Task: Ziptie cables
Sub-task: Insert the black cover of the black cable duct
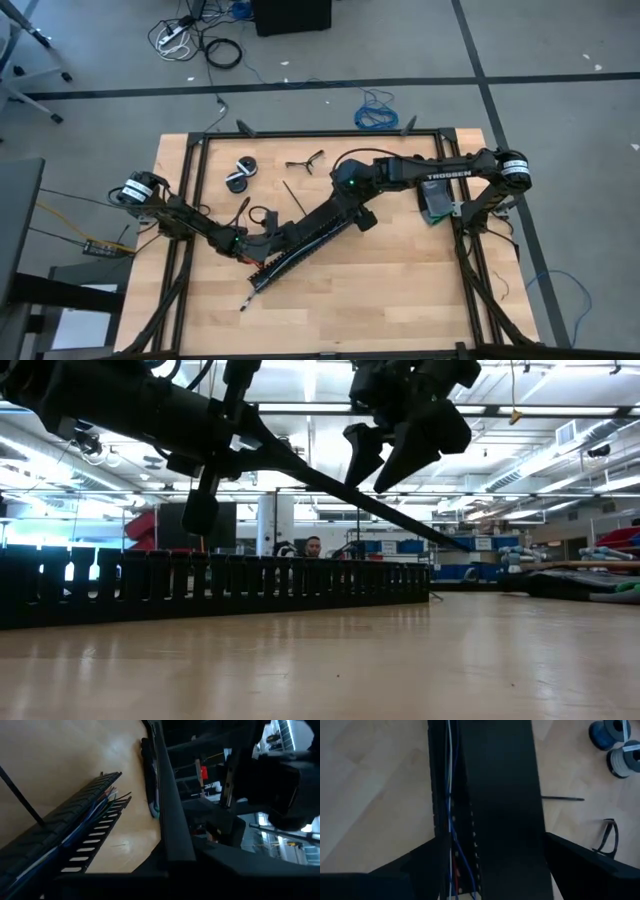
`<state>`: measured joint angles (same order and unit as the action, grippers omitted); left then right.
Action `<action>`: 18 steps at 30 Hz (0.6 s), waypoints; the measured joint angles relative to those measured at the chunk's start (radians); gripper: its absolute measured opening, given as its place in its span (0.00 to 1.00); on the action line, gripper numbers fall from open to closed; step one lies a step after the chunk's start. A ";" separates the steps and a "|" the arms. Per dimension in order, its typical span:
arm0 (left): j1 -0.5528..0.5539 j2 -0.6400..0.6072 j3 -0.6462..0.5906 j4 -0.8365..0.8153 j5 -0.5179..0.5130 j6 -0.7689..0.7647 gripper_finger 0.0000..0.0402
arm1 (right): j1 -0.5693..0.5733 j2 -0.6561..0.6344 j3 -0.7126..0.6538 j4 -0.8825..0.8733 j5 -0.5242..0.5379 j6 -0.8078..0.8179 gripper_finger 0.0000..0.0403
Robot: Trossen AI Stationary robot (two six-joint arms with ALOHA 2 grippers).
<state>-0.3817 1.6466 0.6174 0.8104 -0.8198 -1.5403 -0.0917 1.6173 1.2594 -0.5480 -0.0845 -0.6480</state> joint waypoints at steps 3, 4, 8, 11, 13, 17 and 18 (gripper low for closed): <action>-0.001 0.000 0.000 0.003 0.026 0.011 0.00 | -0.015 0.002 0.000 -0.012 -0.003 0.000 0.76; -0.002 0.000 0.000 0.012 0.030 0.013 0.00 | -0.020 0.009 0.000 -0.015 -0.003 0.000 0.76; -0.009 0.000 0.000 0.043 0.040 0.031 0.00 | -0.048 0.027 -0.001 -0.020 -0.010 0.002 0.76; -0.012 0.000 0.000 0.044 0.034 0.041 0.00 | -0.063 0.041 -0.001 -0.037 -0.018 0.004 0.76; -0.012 0.000 0.000 0.039 0.034 0.042 0.00 | -0.067 0.048 -0.001 -0.035 -0.015 0.009 0.76; -0.012 0.000 0.000 0.010 0.037 -0.009 0.00 | -0.068 0.060 -0.001 -0.044 -0.016 0.008 0.76; -0.012 0.000 0.000 0.005 0.039 -0.018 0.00 | -0.068 0.064 -0.001 -0.045 -0.015 0.008 0.76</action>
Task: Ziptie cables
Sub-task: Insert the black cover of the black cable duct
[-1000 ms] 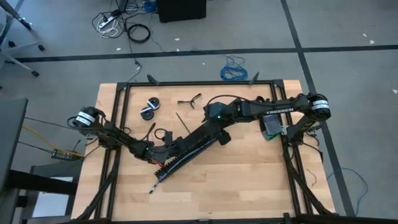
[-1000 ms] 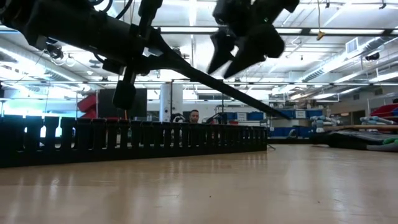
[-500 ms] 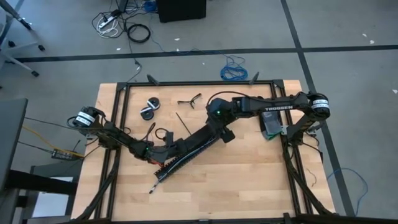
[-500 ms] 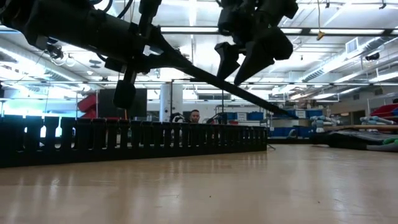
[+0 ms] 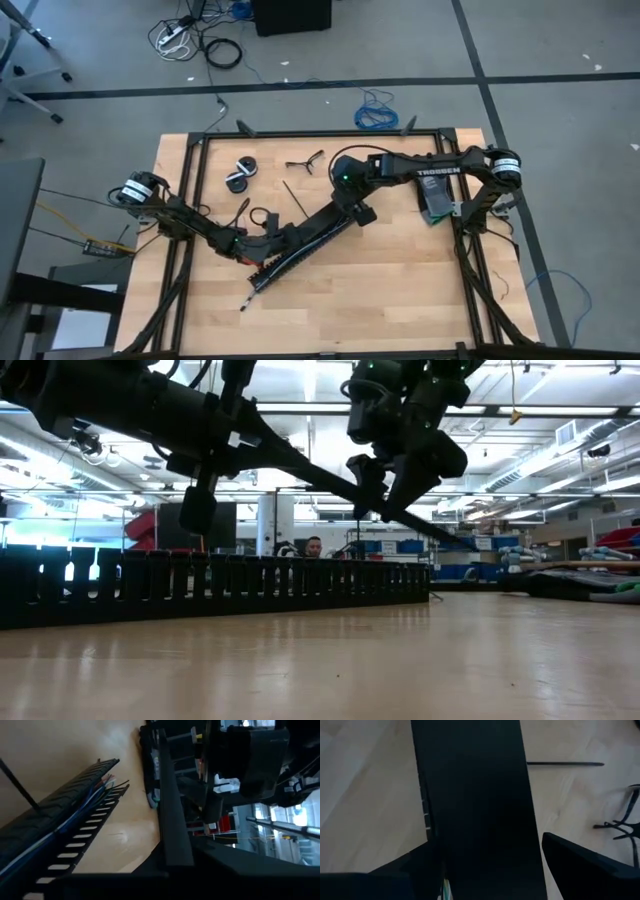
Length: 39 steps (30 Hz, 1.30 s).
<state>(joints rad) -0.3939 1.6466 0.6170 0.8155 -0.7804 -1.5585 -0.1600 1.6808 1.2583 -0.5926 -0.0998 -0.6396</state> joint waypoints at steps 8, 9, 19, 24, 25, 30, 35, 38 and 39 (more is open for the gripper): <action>0.000 0.000 0.000 -0.034 0.000 -0.058 0.00 | -0.001 0.007 0.000 -0.007 0.002 0.000 0.76; 0.001 0.000 0.000 -0.033 0.000 -0.060 0.00 | -0.001 0.007 0.000 -0.008 0.002 0.000 0.76; 0.001 0.000 0.000 -0.033 0.000 -0.096 0.00 | -0.001 0.007 0.000 -0.007 0.002 0.019 0.76; 0.001 0.000 0.000 -0.030 0.000 -0.096 0.00 | -0.001 0.007 0.000 -0.007 0.001 0.024 0.76; 0.001 0.000 0.000 -0.029 0.000 -0.096 0.00 | -0.001 0.007 0.000 -0.007 0.001 0.031 0.76; 0.001 0.000 0.000 -0.029 0.000 -0.095 0.00 | -0.001 0.024 0.000 -0.014 -0.006 0.049 0.73; 0.001 0.000 0.000 -0.028 -0.001 -0.094 0.00 | 0.005 0.035 0.000 -0.023 -0.010 0.032 0.59; 0.001 0.000 0.000 -0.028 -0.004 -0.095 0.00 | 0.011 0.035 -0.001 -0.026 -0.010 0.020 0.56; 0.001 0.000 0.000 -0.029 -0.004 -0.095 0.00 | 0.011 0.035 -0.001 -0.025 -0.010 0.019 0.56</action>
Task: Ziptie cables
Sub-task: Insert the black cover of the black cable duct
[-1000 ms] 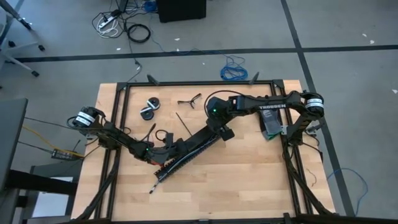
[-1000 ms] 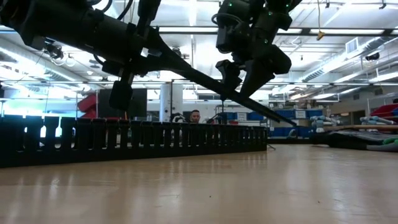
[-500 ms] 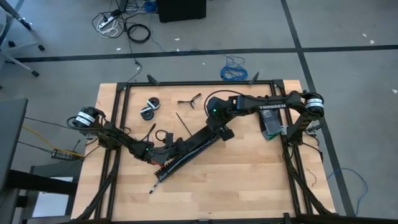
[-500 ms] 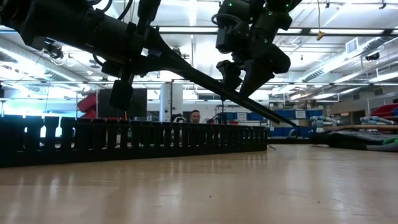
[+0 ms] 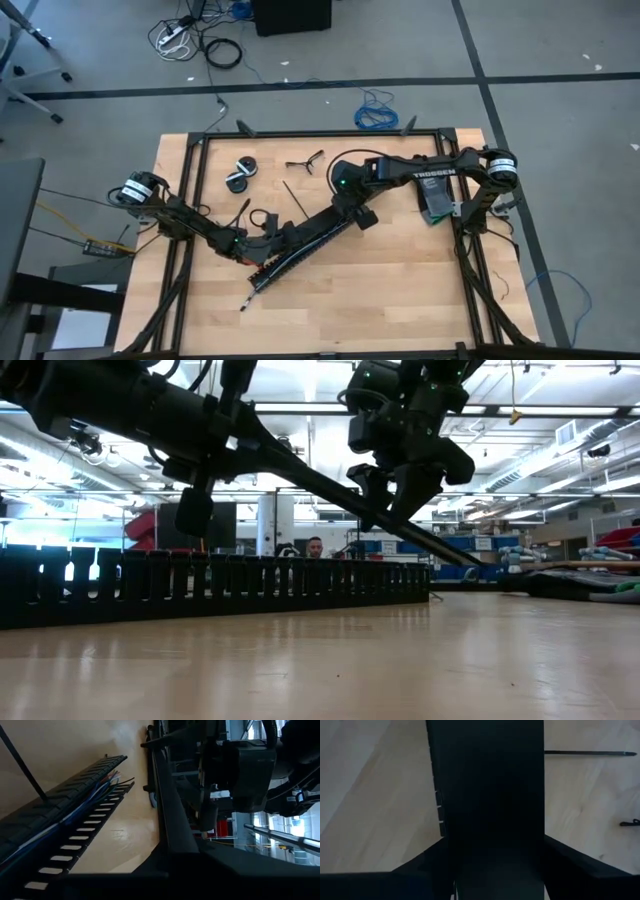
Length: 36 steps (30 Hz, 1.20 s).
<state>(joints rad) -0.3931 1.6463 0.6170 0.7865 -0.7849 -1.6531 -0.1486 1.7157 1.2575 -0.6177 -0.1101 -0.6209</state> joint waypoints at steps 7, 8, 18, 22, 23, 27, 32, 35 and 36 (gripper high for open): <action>0.000 0.000 0.000 -0.006 0.001 0.000 0.01 | -0.004 0.000 0.000 0.017 0.007 0.027 0.66; 0.000 0.000 0.000 -0.006 0.001 0.000 0.02 | -0.004 0.000 0.000 0.018 0.006 0.029 0.66; 0.001 0.000 0.000 -0.013 -0.004 0.000 0.09 | -0.004 0.000 0.000 0.015 -0.002 0.019 0.56; 0.000 0.000 0.000 -0.014 0.015 0.029 0.15 | -0.005 0.000 0.001 0.017 0.008 0.036 0.58; -0.001 0.000 0.000 -0.015 0.021 0.035 0.17 | -0.006 0.000 0.001 0.012 0.010 0.036 0.59; -0.002 0.000 0.000 -0.032 0.072 0.046 0.25 | -0.017 0.000 0.001 -0.020 0.009 0.034 0.57; -0.027 -0.001 0.000 -0.065 0.087 0.045 0.32 | -0.037 0.000 0.001 -0.069 0.008 0.029 0.55; -0.058 -0.011 -0.001 -0.075 0.087 0.045 0.33 | -0.048 -0.005 0.001 -0.068 0.008 0.024 0.57; -0.071 -0.020 -0.009 -0.071 0.087 0.042 0.33 | -0.052 -0.005 0.001 -0.069 0.007 0.020 0.57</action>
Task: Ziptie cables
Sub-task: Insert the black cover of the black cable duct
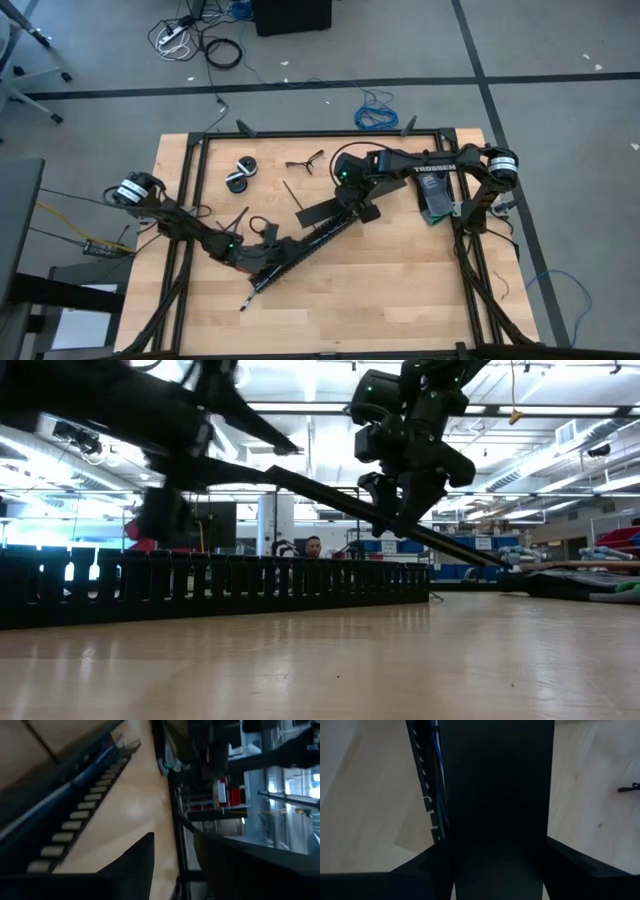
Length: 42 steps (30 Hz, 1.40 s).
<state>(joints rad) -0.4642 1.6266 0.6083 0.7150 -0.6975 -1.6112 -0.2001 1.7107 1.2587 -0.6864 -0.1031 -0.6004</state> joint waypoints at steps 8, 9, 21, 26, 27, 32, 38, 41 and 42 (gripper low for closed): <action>-0.142 -0.179 -0.144 0.000 -0.222 -0.079 0.33 | -0.007 -0.001 0.000 -0.062 -0.040 -0.079 0.57; -0.159 -0.212 -0.163 -0.001 -0.262 -0.079 0.33 | -0.005 -0.003 0.000 -0.075 -0.053 -0.104 0.57; -0.167 -0.392 -0.216 -0.013 -0.339 0.149 0.33 | 0.035 0.021 0.001 -0.088 0.041 -0.240 0.57; -0.130 -0.391 -0.175 -0.006 -0.226 0.285 0.33 | 0.034 0.077 0.000 -0.139 0.120 -0.243 0.57; -0.120 -0.391 -0.164 -0.004 -0.216 0.309 0.33 | 0.034 0.088 0.000 -0.147 0.122 -0.240 0.57; -0.053 -0.383 -0.127 -0.003 -0.087 0.378 0.33 | 0.034 0.132 0.001 -0.131 0.152 -0.178 0.57; -0.013 -0.374 -0.126 -0.054 0.011 0.373 0.33 | 0.026 0.132 0.002 -0.148 0.162 -0.125 0.57; 0.000 -0.372 -0.127 -0.056 0.012 0.375 0.33 | 0.026 0.129 0.001 -0.151 0.169 -0.129 0.57; 0.006 -0.370 -0.127 -0.053 0.015 0.375 0.33 | 0.026 0.129 0.001 -0.155 0.171 -0.135 0.57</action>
<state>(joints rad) -0.4586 1.2566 0.4812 0.6623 -0.6830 -1.2360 -0.1741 1.8393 1.2598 -0.8410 0.0679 -0.7353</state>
